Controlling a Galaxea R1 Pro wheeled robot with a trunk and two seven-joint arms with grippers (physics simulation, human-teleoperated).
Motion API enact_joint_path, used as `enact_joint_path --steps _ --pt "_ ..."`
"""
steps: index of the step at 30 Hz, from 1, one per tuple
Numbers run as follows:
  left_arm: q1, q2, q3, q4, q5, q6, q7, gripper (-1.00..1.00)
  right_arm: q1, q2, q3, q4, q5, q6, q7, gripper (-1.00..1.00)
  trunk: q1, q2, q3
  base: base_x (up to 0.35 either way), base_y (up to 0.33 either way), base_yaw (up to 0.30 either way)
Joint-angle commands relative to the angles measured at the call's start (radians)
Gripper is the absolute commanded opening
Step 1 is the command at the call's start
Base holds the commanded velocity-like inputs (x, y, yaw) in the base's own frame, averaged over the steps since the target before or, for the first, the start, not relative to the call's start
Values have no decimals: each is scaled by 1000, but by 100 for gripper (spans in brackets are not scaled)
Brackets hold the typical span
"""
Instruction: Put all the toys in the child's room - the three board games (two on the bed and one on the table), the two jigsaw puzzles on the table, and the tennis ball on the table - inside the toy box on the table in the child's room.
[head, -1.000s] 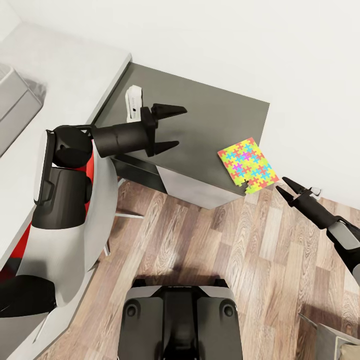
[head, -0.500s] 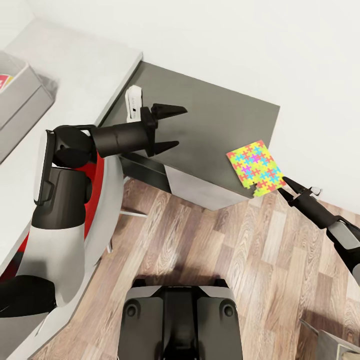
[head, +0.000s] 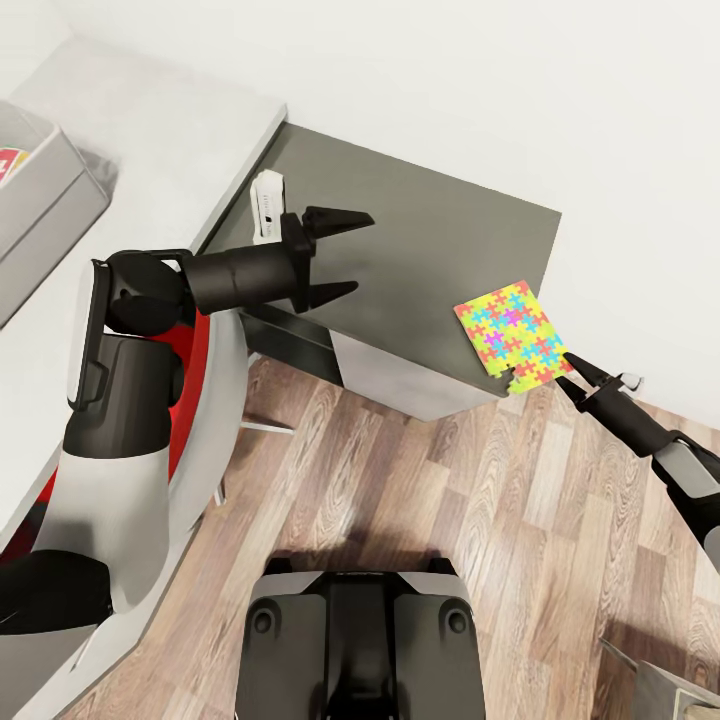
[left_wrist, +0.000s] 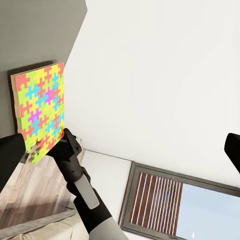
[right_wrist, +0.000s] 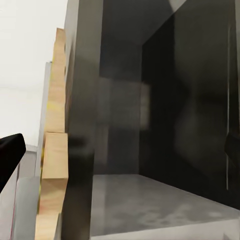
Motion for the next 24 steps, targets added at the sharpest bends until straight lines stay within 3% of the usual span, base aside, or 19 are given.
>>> enact_joint_path --steps 1,12,24 --pt "-1 -1 1 0 9 1 10 100 -1 -1 6 1 -10 6 1 100 1 -2 -1 0 0 4" --pt "-1 -1 1 0 9 1 10 100 -2 11 7 -14 -10 6 -7 100 1 -2 -1 0 0 12" --pt "-1 -1 1 0 9 1 10 100 -2 16 8 -20 -10 6 -10 100 1 -2 1 0 0 89"
